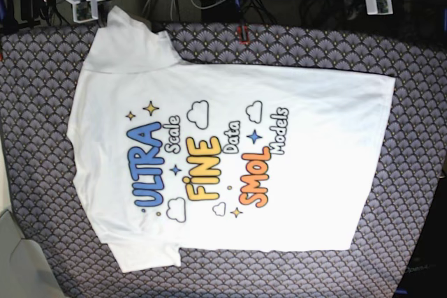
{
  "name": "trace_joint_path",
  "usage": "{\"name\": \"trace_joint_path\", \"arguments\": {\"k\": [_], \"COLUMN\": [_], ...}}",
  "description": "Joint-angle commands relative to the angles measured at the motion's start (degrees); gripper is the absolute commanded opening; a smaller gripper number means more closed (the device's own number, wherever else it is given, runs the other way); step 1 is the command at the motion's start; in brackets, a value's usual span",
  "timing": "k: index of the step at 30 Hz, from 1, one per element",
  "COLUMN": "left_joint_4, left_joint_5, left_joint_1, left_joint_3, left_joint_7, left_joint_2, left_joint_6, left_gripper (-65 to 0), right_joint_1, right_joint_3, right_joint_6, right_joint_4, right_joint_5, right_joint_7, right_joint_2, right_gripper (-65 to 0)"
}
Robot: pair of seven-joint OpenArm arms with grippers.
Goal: Fold the T-shirt properly
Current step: 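Move both grippers down toward the shirt's shoulder corners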
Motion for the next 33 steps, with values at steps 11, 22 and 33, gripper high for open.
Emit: {"name": "trace_joint_path", "arguments": {"k": [11, 22, 33], "left_joint_4": [1.2, 1.2, 0.7], "left_joint_5": [-0.4, -0.4, -0.4], "left_joint_1": [-0.7, -3.6, -5.1], "left_joint_3": [-2.8, -7.5, -7.4], "left_joint_7": [-1.2, -1.0, -1.0], "left_joint_2": [0.0, 0.3, 0.4], "left_joint_6": [-0.1, -0.1, -0.1], "left_gripper": [-48.1, -43.8, -43.9], "right_joint_1": [4.7, 11.0, 13.1], "right_joint_3": [0.2, 2.6, 4.8], "right_joint_6": [6.7, 6.8, 6.8], "right_joint_4": [0.5, -1.2, -6.1], "right_joint_5": [0.1, 0.1, 1.2], "right_joint_7": [0.9, -6.3, -6.2], "right_joint_2": [-0.8, -0.9, -1.1], "right_gripper": [-43.8, -43.7, -43.7]}}
